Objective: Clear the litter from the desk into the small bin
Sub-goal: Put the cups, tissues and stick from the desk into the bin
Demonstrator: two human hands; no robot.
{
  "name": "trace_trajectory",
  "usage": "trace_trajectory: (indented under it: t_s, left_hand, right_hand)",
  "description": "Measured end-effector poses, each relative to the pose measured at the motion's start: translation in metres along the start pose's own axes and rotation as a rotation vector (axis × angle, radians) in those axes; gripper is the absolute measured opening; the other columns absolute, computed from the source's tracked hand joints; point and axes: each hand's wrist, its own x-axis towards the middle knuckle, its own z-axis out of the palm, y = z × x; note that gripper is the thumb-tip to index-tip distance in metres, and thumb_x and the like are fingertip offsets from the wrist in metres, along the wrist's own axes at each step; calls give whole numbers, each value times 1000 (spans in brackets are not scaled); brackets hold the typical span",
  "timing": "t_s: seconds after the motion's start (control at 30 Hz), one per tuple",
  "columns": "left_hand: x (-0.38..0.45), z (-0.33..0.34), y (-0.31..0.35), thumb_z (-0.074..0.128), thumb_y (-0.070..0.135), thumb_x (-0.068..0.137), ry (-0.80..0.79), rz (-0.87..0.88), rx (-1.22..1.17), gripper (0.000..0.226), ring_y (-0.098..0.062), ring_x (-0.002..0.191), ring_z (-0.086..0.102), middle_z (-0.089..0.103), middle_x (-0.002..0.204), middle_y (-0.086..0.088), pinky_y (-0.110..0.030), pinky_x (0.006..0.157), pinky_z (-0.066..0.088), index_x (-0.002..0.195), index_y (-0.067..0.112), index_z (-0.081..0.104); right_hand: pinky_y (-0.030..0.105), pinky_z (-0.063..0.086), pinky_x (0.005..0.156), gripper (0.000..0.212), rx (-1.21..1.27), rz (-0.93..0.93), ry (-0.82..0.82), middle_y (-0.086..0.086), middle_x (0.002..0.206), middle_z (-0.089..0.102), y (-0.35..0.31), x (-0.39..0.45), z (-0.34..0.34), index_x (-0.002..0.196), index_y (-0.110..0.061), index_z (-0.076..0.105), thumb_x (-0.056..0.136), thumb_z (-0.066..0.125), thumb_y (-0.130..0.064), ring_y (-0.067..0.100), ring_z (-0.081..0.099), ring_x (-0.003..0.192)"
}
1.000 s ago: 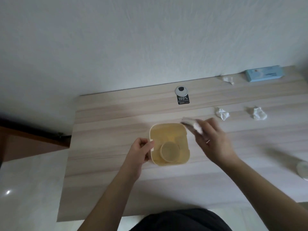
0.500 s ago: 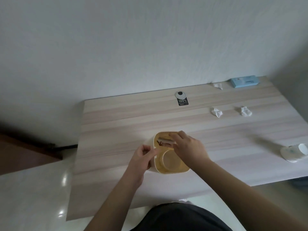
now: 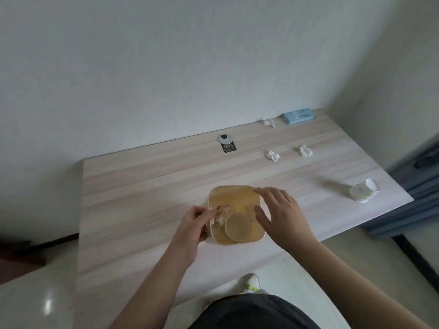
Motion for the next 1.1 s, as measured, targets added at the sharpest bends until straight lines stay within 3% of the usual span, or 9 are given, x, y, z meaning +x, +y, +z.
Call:
trace_trajectory:
  t_s: [0.13,0.3,0.6,0.73,0.9,1.1]
  left_hand:
    - [6,16,-2,67,19,86,-68,-8,10,17,-6,40,46,49,46,10,-19,43,41,81,13,52]
    - [15,49,-3,74,35,68,-163,-43,80,33,-8,43,46,50,48,9,-22,46,38,82,15,52]
    - [26,143,-24,73,35,70,-280,-91,208,29,-8,43,44,49,47,9,-25,49,34,79,16,52]
    - [25,188,-41,74,30,74,-282,-108,246,25,-7,41,46,50,46,10,-22,46,37,78,17,53]
    - [22,242,-60,76,30,74,-251,-148,289,23,-14,53,56,58,59,1,-27,52,44,76,18,57]
    - [17,293,-78,69,21,84,-188,-144,265,16,-12,57,64,64,65,0,-23,50,49,78,17,55]
  right_hand:
    - [37,38,104,46,2,110,-26,-2,137,53,18,-12,-10,136,-21,48,93,54,-37,20,46,127]
    - [37,35,106,50,-24,233,0,-2,142,48,42,-36,-23,138,-21,45,93,48,-42,19,42,131]
    - [37,32,110,57,-47,461,45,-2,149,41,117,-103,-55,144,-20,37,94,51,-43,18,37,137]
    - [38,32,110,58,-27,533,77,0,151,39,154,-134,-72,144,-19,37,93,52,-42,19,34,138]
    - [41,37,108,58,12,590,104,3,149,41,205,-166,-88,143,-18,39,92,52,-42,22,36,137]
    - [39,37,106,56,27,580,71,2,148,41,256,-190,-97,142,-18,40,92,55,-39,22,36,136]
